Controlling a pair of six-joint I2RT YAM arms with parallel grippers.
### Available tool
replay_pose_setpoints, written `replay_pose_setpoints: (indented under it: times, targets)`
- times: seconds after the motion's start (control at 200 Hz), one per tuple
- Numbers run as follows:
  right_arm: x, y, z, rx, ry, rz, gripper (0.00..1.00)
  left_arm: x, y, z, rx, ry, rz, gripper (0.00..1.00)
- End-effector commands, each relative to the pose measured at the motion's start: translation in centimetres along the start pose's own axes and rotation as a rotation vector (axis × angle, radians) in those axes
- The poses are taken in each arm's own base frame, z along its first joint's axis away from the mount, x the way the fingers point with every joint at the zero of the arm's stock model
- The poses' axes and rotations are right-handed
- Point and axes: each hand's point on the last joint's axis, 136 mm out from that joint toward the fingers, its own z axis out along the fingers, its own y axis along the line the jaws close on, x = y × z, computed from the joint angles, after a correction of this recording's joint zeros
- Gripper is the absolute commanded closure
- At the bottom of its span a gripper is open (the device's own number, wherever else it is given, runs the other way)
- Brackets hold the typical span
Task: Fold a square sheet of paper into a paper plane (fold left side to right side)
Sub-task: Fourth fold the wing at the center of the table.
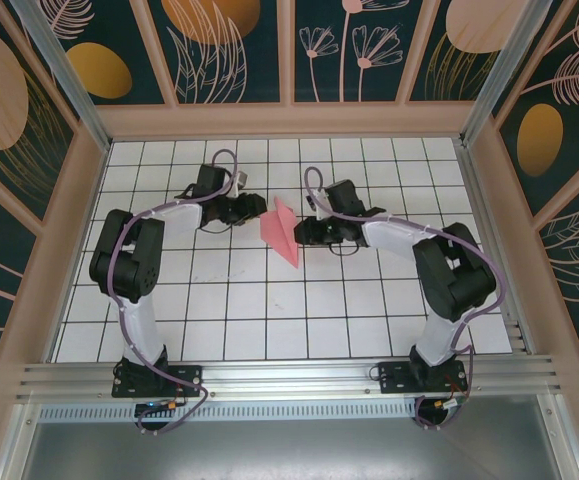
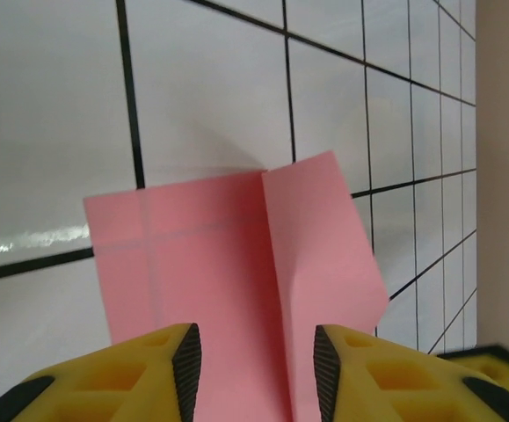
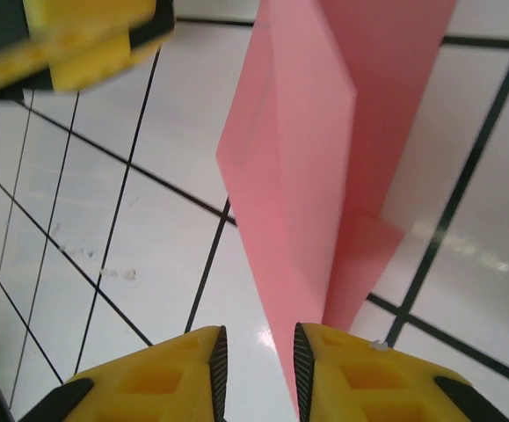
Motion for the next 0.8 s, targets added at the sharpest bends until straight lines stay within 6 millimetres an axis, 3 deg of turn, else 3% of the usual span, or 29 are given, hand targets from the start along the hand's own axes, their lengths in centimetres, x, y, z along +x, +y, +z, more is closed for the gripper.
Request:
replay_pose_setpoints:
  times: [0.0, 0.285, 0.525, 0.791]
  targets:
    - [-2.0, 1.0, -0.8, -0.042, -0.032, -0.029, 0.66, -0.2, -2.3, -1.2, 0.074, -0.035, 0.038, 0.59]
    - [-2.7, -0.1, 2.4, -0.067, 0.016, 0.000, 0.66, 2.0, -2.8, 0.3, 0.101, 0.019, 0.033, 0.61]
    - [-2.1, -2.2, 4.2, -0.017, 0.052, 0.028, 0.88, 2.4, -3.9, 1.3, 0.116, 0.039, 0.047, 0.62]
    - [-1.3, -3.6, 5.2, 0.023, 0.077, 0.044, 0.90, 2.7, -4.6, 3.3, 0.124, 0.073, 0.057, 0.62]
